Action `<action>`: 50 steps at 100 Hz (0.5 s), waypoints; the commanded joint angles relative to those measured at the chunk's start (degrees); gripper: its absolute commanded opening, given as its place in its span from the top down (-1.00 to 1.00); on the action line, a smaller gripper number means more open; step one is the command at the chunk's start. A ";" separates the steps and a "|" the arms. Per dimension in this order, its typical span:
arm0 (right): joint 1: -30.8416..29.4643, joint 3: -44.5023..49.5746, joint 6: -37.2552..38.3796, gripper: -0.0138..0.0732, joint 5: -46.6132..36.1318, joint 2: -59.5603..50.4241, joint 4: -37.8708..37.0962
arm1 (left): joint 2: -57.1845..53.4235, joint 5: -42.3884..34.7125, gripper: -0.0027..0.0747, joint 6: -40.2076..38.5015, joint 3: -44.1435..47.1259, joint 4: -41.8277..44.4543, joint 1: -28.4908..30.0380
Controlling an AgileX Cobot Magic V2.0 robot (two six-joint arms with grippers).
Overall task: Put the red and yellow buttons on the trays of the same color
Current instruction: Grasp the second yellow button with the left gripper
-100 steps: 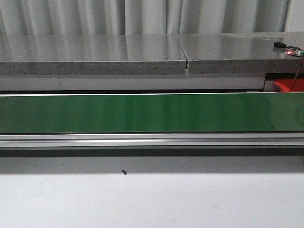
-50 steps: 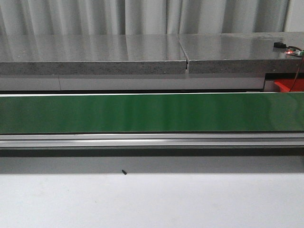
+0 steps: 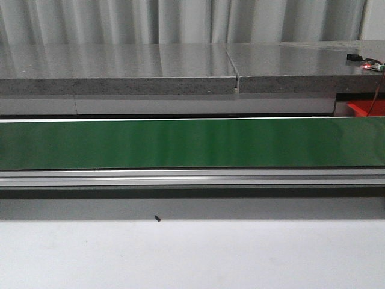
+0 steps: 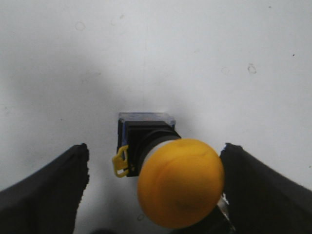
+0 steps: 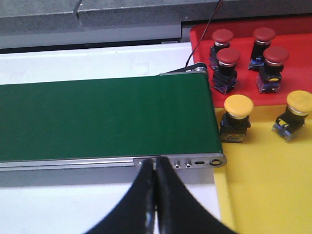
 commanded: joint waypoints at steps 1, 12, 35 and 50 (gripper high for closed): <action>0.11 -1.49 -0.54 0.84 -4.04 0.34 0.02 | -3.27 -1.96 -0.26 -0.39 -1.76 -1.31 0.15; 0.11 -1.49 -0.54 0.84 -4.04 0.34 0.02 | -3.27 -1.97 0.02 -0.04 -1.76 -1.31 0.15; 0.11 -1.49 -0.54 0.84 -4.04 0.34 0.02 | -3.60 -1.60 0.26 0.31 -1.76 -1.31 0.15; 0.11 -1.49 -0.54 0.84 -4.04 0.34 0.02 | -5.33 -1.47 0.26 2.60 -1.76 -1.31 0.15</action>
